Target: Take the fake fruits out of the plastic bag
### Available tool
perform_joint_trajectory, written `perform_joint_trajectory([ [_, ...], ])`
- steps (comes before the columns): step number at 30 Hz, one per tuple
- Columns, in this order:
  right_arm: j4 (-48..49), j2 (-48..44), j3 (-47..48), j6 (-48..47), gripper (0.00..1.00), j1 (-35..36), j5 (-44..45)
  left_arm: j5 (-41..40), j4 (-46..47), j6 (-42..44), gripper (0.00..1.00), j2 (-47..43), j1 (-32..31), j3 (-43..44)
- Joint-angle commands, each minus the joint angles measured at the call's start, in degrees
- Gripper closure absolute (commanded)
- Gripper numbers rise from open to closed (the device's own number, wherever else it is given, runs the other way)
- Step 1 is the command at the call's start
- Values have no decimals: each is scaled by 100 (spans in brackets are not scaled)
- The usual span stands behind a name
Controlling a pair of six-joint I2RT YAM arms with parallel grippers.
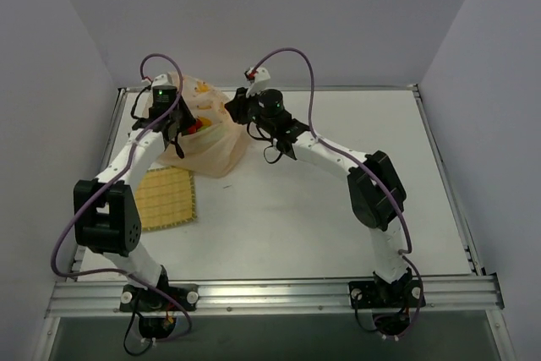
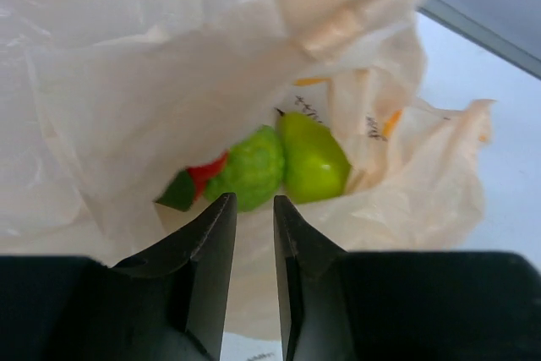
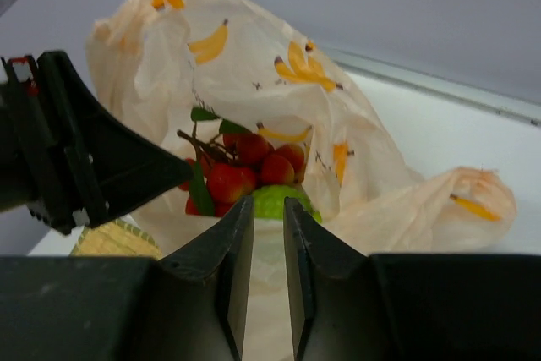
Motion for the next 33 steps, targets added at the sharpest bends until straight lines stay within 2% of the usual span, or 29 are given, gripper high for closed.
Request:
perform_joint_trajectory([
  [1, 352, -399, -606, 85, 83, 147, 131, -629, -82, 425, 77, 115, 131, 364],
  [3, 343, -452, -757, 102, 79, 191, 140, -806, -151, 540, 76, 353, 245, 495],
  [6, 404, -549, -1082, 243, 76, 218, 96, -789, -74, 672, 66, 564, 412, 549],
  [8, 536, -567, -1231, 261, 75, 279, 61, -763, 41, 822, 54, 582, 421, 514],
  [11, 546, -462, -1267, 226, 69, 341, 87, -754, 173, 910, 47, 573, 421, 470],
  [14, 554, -277, -1144, 260, 57, 341, 69, -719, 296, 1006, 44, 617, 422, 487],
  [20, 554, 30, -933, 401, 41, 323, 271, -385, 323, 1103, 45, 1047, 413, 865],
  [23, 572, 101, -881, 445, 36, 315, 315, -402, 340, 1103, 51, 1214, 413, 988],
  [27, 616, 224, -854, 507, 34, 253, 298, -289, 375, 1068, 64, 1320, 395, 1111],
  [33, 817, 111, -1117, 604, 35, 218, -27, -279, 463, 1007, 63, 952, 334, 849],
])
